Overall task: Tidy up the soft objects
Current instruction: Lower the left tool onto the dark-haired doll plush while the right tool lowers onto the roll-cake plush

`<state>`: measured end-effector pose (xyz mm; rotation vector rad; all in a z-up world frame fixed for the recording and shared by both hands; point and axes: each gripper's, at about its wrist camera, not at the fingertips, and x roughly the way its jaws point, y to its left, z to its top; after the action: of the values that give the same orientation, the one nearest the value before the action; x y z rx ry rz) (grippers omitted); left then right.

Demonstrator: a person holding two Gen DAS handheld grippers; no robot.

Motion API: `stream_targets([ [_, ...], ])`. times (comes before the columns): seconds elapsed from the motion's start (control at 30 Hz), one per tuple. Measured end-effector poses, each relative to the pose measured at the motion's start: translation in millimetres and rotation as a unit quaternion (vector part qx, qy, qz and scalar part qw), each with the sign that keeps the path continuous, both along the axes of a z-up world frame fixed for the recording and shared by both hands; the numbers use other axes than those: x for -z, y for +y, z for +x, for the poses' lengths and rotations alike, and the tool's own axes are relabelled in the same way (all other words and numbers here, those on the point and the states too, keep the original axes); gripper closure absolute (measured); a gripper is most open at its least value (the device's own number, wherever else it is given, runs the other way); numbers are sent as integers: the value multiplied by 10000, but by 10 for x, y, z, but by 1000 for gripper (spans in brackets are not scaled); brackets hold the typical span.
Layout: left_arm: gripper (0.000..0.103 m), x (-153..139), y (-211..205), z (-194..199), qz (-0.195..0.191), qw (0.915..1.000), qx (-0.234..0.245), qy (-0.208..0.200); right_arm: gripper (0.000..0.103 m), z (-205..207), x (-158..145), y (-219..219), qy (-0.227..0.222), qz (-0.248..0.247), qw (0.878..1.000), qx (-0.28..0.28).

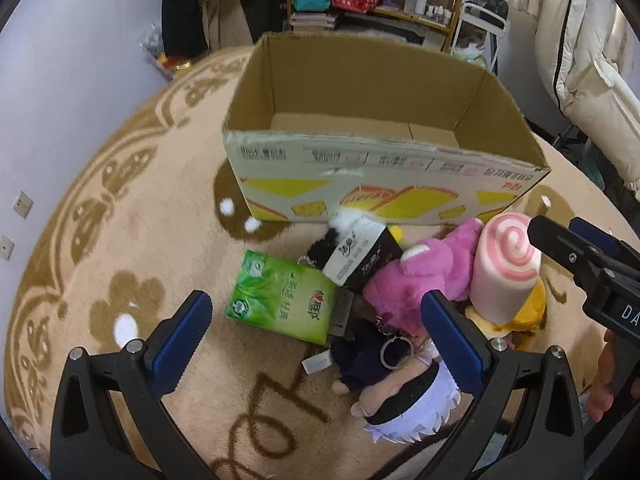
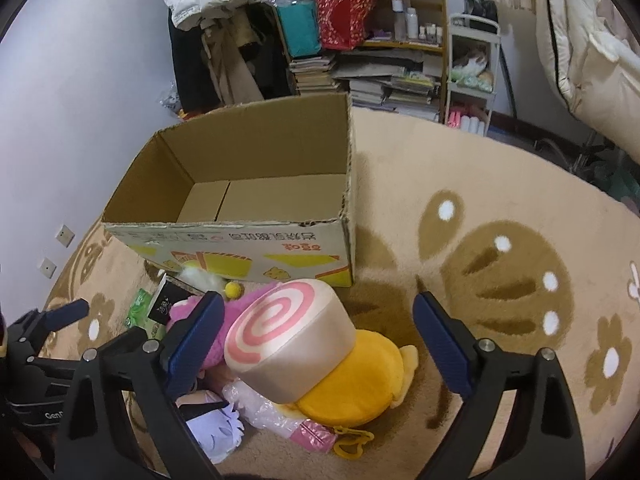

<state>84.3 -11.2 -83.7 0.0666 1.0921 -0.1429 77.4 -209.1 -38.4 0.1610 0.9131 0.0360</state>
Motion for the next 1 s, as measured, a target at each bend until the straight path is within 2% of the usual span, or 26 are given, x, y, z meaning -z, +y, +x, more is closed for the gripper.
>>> stream_targets([
  [0.3,0,206,96,82,-181,9991,-175,347,7,115,178,55,284,42,9995,-116],
  [0.6,0,389,98,96,-494,9951,-69,848,7,164,341,-29,567,242,9981,22],
  [0.77,0,491,17,56,-620,9916,151,1127,7,188,401,-45,646,357,9973,21],
  [0.9,0,544,-123,-4,-477,9909,397,1196,7,202,449,-55,708,496,9962,56],
  [1.0,1,596,-203,-59,-520,9890,489,1298,7,205,468,-56,723,531,9960,60],
])
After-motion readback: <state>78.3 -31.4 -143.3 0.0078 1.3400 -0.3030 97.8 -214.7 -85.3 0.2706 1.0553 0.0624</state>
